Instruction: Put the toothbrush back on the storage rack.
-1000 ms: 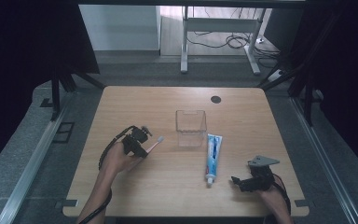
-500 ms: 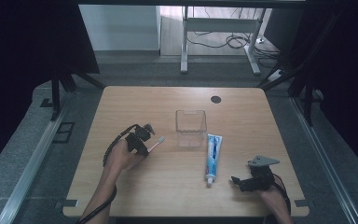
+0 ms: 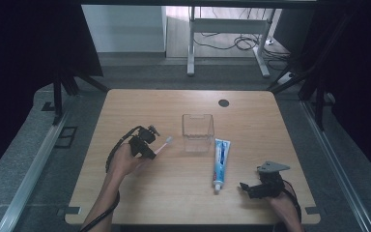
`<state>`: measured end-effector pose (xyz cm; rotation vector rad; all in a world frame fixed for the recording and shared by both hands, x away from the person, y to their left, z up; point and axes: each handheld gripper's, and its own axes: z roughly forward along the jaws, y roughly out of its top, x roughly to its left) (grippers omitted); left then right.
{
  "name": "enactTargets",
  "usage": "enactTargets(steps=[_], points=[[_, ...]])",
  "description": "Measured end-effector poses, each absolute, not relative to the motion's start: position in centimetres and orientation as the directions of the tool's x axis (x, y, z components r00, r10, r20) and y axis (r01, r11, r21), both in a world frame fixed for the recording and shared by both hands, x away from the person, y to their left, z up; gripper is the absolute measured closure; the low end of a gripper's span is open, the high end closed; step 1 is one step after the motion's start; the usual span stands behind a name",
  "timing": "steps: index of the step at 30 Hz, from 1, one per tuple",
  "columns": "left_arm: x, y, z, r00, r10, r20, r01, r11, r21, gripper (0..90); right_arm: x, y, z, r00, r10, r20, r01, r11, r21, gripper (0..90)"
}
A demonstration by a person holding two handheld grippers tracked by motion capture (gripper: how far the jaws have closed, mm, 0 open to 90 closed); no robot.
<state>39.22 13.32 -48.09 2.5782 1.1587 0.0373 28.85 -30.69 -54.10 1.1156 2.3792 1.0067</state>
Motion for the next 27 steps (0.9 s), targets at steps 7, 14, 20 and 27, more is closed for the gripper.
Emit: enactTargets(steps=[7, 14, 20, 27], points=[[38.9, 13.6, -47.0, 0.682, 0.721, -0.120, 0.708, -0.611, 0.355, 78.8, 28.9, -30.7, -54.1, -0.638, 0.770, 0.009, 0.540, 0.439, 0.717, 1.3], [38.7, 13.8, -45.7, 0.694, 0.708, -0.129, 0.690, -0.603, 0.401, 78.7, 28.9, -30.8, -54.1, -0.639, 0.769, 0.011, 0.538, 0.437, 0.721, 0.0], [38.4, 14.2, -44.2, 0.702, 0.700, -0.131, 0.673, -0.593, 0.443, 78.7, 28.9, -30.8, -54.1, -0.640, 0.768, 0.007, 0.537, 0.441, 0.719, 0.0], [38.2, 14.2, -42.7, 0.709, 0.693, -0.129, 0.651, -0.574, 0.497, 78.7, 28.9, -30.8, -54.1, -0.642, 0.766, 0.004, 0.535, 0.445, 0.718, 0.0]])
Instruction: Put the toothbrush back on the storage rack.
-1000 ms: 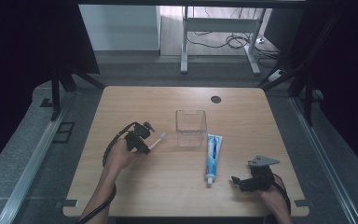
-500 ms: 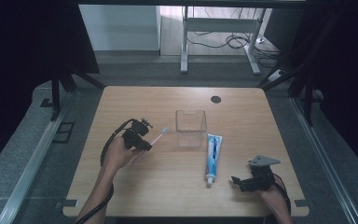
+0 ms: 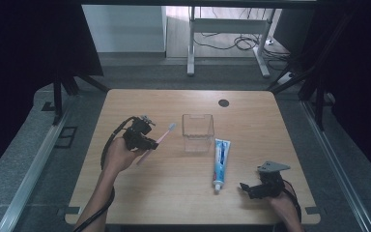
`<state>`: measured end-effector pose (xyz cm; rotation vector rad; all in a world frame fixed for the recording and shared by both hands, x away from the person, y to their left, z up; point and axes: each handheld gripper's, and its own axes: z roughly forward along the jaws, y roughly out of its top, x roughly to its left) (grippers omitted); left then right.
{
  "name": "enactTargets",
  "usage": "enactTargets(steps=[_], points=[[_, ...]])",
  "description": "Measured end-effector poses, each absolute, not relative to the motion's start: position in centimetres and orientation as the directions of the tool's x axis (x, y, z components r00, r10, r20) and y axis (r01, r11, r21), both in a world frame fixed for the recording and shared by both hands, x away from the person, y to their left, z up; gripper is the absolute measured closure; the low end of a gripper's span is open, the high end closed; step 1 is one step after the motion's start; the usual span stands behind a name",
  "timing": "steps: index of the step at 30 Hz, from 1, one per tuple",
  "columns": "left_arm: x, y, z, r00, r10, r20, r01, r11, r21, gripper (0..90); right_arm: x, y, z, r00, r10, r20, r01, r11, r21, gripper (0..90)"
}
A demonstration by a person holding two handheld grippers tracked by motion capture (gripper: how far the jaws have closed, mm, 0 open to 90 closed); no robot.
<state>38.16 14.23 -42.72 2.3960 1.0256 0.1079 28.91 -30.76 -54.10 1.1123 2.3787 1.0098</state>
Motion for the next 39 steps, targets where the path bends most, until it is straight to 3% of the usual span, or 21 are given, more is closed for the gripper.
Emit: enactTargets(steps=[39], points=[[38.7, 10.1, -38.7, 0.765, 0.634, -0.115, 0.538, -0.531, 0.654, 78.7, 28.9, -30.8, -54.0, -0.641, 0.768, 0.007, 0.532, 0.438, 0.725, 0.0]])
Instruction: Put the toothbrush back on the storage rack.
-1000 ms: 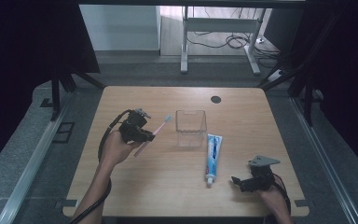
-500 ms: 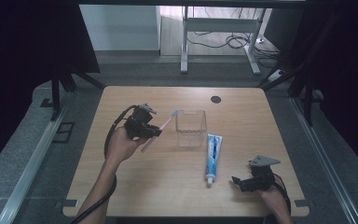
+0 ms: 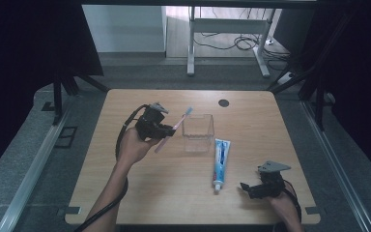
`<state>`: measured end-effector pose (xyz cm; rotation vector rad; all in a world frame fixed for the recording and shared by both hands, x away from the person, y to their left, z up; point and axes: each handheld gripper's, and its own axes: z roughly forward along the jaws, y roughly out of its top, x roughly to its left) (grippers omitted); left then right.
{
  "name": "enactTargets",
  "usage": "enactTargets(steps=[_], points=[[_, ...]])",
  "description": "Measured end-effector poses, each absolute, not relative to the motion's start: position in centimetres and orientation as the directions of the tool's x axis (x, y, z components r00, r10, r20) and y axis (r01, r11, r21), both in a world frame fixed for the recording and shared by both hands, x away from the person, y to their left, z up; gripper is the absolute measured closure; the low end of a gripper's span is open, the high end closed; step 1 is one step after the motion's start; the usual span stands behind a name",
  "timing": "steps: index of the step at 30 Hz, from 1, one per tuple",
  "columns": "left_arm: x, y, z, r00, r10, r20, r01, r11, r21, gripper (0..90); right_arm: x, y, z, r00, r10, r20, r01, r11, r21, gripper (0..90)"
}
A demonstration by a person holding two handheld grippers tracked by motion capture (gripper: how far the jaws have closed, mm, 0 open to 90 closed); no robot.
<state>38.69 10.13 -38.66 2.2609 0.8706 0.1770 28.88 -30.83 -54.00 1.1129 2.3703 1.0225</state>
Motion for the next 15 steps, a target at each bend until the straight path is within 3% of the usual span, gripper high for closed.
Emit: enactTargets(steps=[15], points=[[39.8, 8.4, -37.9, 0.771, 0.628, -0.107, 0.506, -0.502, 0.702, 78.7, 28.9, -30.8, -54.0, -0.643, 0.766, 0.007, 0.530, 0.439, 0.725, 0.0]])
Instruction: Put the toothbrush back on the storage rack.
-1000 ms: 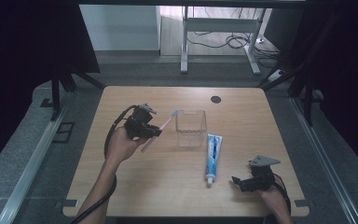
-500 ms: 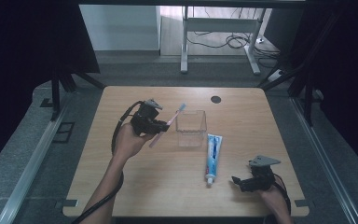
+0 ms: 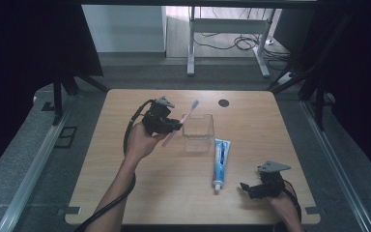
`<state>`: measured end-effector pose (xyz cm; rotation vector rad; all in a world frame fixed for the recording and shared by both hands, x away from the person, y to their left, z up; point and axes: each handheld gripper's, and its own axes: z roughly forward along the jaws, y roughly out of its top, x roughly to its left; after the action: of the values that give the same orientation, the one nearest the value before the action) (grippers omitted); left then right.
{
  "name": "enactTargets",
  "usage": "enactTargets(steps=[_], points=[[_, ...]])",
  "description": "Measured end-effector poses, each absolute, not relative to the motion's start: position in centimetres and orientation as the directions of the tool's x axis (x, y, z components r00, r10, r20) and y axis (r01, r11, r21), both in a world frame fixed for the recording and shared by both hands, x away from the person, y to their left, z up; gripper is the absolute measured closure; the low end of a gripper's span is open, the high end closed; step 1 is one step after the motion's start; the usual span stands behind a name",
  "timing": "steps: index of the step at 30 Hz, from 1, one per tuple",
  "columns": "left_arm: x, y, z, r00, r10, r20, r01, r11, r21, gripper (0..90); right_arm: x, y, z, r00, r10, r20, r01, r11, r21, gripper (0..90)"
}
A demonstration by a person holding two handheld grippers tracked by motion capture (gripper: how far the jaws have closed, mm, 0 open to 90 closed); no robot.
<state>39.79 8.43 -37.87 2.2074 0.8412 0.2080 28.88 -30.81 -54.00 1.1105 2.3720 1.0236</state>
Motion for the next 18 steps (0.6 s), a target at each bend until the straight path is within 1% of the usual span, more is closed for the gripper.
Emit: enactTargets(steps=[18], points=[[41.0, 6.1, -37.5, 0.776, 0.623, -0.096, 0.473, -0.475, 0.742, 78.7, 28.9, -30.8, -54.0, -0.644, 0.765, 0.009, 0.530, 0.437, 0.727, 0.0]])
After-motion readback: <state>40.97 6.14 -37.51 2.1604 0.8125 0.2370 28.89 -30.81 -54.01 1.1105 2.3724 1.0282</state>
